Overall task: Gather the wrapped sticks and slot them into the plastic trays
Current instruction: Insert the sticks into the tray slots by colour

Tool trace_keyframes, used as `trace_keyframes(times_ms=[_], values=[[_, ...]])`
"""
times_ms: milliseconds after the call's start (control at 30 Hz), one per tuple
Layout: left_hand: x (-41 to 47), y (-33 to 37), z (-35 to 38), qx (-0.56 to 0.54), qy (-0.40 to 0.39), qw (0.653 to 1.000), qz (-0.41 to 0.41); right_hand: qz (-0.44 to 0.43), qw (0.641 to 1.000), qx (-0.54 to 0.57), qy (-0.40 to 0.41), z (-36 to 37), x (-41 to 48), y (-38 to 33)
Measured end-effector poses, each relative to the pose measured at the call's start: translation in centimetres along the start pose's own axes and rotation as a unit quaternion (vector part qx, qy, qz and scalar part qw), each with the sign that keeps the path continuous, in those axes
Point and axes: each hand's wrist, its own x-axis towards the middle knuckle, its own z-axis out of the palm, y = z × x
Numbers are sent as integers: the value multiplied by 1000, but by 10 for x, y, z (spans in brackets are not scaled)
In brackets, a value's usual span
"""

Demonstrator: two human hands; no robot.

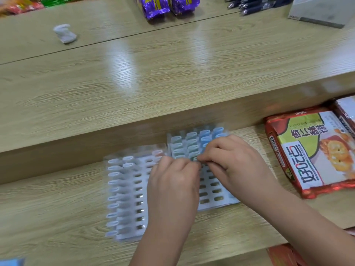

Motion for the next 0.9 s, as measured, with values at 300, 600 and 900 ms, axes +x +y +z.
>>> trace_keyframes(times_ms=[300,600,900], values=[[-15,-16,-13,-75,73,994,3,13,998,-48,48,0,0,-22],[-77,-149,-87,-102,159,969,-157,-77,996,36,-22,72,46,-164],[-182,-282,-138,-88,157,933,-310,-110,954,21,-279,195,56,-294]])
